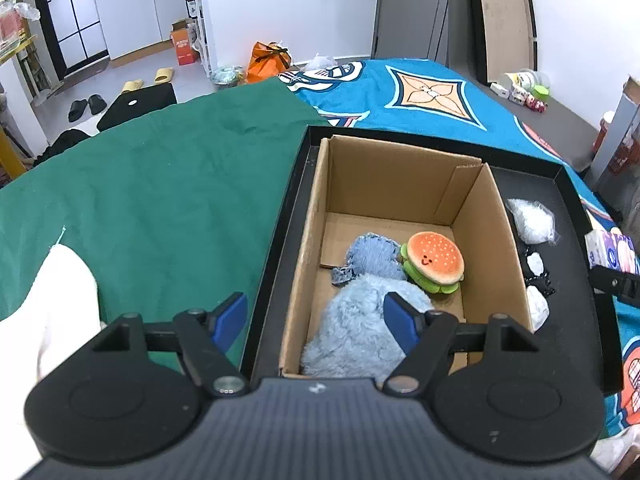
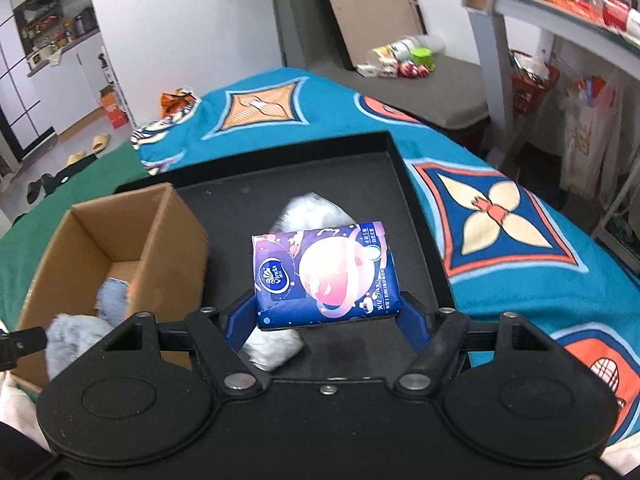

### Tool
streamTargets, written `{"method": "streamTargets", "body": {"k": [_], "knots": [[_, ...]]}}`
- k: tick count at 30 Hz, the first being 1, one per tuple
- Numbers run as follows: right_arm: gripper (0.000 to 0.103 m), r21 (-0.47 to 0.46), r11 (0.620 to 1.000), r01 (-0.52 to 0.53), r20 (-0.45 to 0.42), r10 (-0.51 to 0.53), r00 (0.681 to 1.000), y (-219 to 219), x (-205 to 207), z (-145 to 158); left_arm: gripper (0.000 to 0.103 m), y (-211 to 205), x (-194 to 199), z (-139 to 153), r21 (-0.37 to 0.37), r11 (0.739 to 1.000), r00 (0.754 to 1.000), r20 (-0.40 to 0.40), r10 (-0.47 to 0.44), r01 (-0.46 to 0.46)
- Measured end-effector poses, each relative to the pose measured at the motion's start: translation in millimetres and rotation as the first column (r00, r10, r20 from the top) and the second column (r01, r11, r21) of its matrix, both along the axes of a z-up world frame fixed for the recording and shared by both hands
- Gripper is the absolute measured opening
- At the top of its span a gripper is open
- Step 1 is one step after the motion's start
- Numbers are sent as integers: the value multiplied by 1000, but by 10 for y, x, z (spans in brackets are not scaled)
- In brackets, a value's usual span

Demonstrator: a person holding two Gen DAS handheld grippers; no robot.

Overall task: Organize soft objects
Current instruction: 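Carry the purple tissue pack into the box and open the right gripper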

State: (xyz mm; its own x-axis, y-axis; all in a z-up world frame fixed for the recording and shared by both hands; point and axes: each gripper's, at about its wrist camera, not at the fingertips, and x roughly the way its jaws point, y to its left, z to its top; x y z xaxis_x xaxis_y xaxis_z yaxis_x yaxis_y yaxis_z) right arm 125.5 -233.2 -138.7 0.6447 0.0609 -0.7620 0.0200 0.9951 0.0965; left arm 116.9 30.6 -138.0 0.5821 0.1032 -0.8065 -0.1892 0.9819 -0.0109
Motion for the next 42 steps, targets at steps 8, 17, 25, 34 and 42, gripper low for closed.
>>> {"method": "streamTargets", "body": {"k": [8, 17, 25, 34, 42], "knots": [[71, -3, 999, -41, 37, 41, 998, 207, 12, 206, 72, 103, 0, -14, -60, 998, 1000, 3, 14, -13], [71, -7, 996, -92, 59, 93, 994, 497, 37, 345, 65, 194, -12, -44, -114, 993, 1000, 6, 13, -12], [72, 7, 987, -159, 56, 158, 986, 795, 62, 419, 42, 276, 11, -114, -170, 985, 1000, -22, 17, -21], [72, 7, 974, -227, 49, 226, 973, 1148, 115, 469, 24, 344, 58, -182, -188, 981, 998, -53, 37, -47], [72, 29, 962, -273, 47, 271, 961, 1408, 205, 528, 11, 371, 59, -221, -187, 981, 997, -67, 48, -60]]}}
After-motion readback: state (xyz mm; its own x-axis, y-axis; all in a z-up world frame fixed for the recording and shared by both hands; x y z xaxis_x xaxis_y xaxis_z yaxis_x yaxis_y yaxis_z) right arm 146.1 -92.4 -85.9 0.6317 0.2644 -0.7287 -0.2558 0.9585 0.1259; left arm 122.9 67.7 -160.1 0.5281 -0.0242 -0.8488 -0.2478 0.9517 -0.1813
